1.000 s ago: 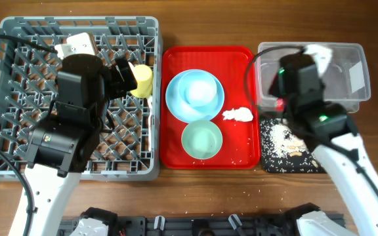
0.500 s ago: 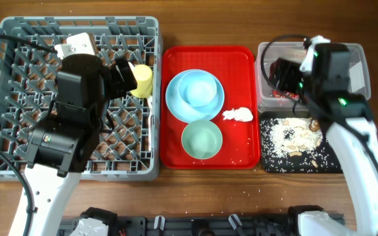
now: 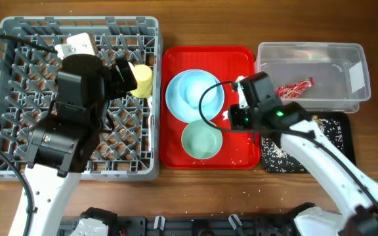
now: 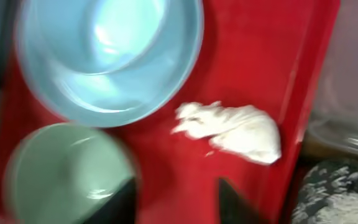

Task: Sort waste into correct bins and load items into the dishwasher rack
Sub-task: 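Grasp the white tissue with the right gripper and drop it in the clear box, then grasp the green bowl on the red tray with the left gripper and lift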

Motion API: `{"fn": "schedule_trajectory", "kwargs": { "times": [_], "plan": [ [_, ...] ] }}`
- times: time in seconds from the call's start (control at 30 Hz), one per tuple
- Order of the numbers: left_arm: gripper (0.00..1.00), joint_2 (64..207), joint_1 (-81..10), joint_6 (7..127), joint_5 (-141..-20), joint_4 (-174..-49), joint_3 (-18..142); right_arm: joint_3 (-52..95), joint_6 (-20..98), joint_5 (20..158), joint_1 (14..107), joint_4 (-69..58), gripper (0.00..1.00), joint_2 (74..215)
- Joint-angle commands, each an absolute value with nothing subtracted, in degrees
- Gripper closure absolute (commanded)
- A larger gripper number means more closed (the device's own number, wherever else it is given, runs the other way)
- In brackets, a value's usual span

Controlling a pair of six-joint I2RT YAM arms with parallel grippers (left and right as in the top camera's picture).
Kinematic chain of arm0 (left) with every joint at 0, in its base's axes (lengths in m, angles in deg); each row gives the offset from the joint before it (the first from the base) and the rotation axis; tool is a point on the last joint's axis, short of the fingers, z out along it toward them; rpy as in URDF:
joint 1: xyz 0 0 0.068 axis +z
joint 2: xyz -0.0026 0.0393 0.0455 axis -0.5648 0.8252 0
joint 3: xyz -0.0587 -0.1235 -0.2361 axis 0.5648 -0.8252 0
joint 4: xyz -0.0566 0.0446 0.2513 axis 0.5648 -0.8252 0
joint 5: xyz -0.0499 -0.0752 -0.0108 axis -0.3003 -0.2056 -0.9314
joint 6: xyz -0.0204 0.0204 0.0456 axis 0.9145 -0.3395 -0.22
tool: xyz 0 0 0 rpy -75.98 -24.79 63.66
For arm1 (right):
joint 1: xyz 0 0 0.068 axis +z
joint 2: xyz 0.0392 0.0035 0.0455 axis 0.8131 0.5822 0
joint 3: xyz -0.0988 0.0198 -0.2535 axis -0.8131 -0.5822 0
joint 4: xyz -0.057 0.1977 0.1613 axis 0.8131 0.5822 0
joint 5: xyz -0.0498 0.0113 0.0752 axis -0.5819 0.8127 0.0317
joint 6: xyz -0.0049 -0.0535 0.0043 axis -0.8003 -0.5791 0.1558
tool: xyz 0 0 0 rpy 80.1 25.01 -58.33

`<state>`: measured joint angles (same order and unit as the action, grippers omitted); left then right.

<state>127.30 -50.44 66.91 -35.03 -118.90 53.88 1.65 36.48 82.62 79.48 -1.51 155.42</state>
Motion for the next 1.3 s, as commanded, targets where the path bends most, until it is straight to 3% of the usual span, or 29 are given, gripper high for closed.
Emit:
{"fn": "schedule_trajectory", "kwargs": {
  "times": [0.0, 0.2, 0.3, 0.37, 0.4, 0.47, 0.53, 0.6, 0.7, 0.73, 0.83, 0.87, 0.9, 0.93, 0.97, 1.27],
  "plan": [
    [0.00, 127.2, -50.3, 67.4, -34.3, -118.8, 53.7, 1.1, 34.8, 73.0, 79.7, -3.9, 0.43, 162.0],
    [0.00, 127.2, -50.3, 67.4, -34.3, -118.8, 53.7, 1.1, 34.2, 73.3, 79.7, -8.4, 0.32, 171.9],
    [0.00, 127.2, -50.3, 67.4, -34.3, -118.7, 53.7, 1.1, 34.4, 77.3, 79.7, -11.8, 0.32, 174.4],
    [0.00, 127.2, -50.3, 67.4, -34.3, -118.8, 53.7, 1.1, 34.4, 81.5, 79.7, -12.4, 0.46, 174.6],
    [0.00, 127.2, -50.3, 67.4, -34.3, -118.8, 53.7, 1.1, 34.4, 82.2, 79.7, -11.2, 0.67, 174.3],
    [0.00, 127.2, -50.3, 67.4, -34.3, -118.8, 53.7, 1.8, 34.4, 84.9, 79.7, -9.2, 0.73, 172.4],
    [0.00, 127.2, -50.3, 67.4, -34.3, -118.8, 53.7, 6.2, 33.9, 85.7, 79.7, -4.5, 0.93, 166.3],
    [0.00, 127.2, -50.3, 67.4, -34.3, -118.8, 53.7, 9.0, 34.0, 82.5, 79.7, -2.6, 0.96, 159.5],
    [0.00, 127.2, -50.3, 67.4, -34.3, -118.8, 53.7, 9.3, 34.7, 66.0, 77.8, -3.7, 0.95, 148.8],
    [0.00, 127.2, -50.3, 67.4, -34.3, -118.8, 53.7, 9.3, 36.1, 59.5, 75.1, -3.9, 0.96, 147.3],
    [0.00, 127.2, -50.3, 67.4, -34.3, -118.8, 53.7, 8.0, 36.1, 59.0, 69.2, -7.8, 0.95, 150.6],
    [0.00, 127.2, -50.3, 67.4, -34.3, -118.8, 53.7, 7.7, 36.1, 59.3, 67.5, -9.2, 0.83, 152.7],
    [0.00, 127.2, -50.3, 67.4, -34.3, -118.8, 53.7, 7.7, 35.8, 59.2, 66.2, -10.4, 0.54, 155.1],
    [0.00, 127.2, -50.3, 67.4, -34.3, -118.8, 53.7, 7.7, 35.5, 59.2, 65.2, -11.6, 0.06, 156.8],
    [0.00, 127.2, -50.3, 67.4, -34.3, -118.8, 53.7, 7.7, 35.5, 59.2, 64.5, -12.4, 0.00, 158.0],
    [0.00, 127.2, -50.3, 67.4, -34.3, -118.8, 53.7, 7.7, 35.5, 64.2, 63.6, -13.4, 0.00, 153.0]
  ]
}}
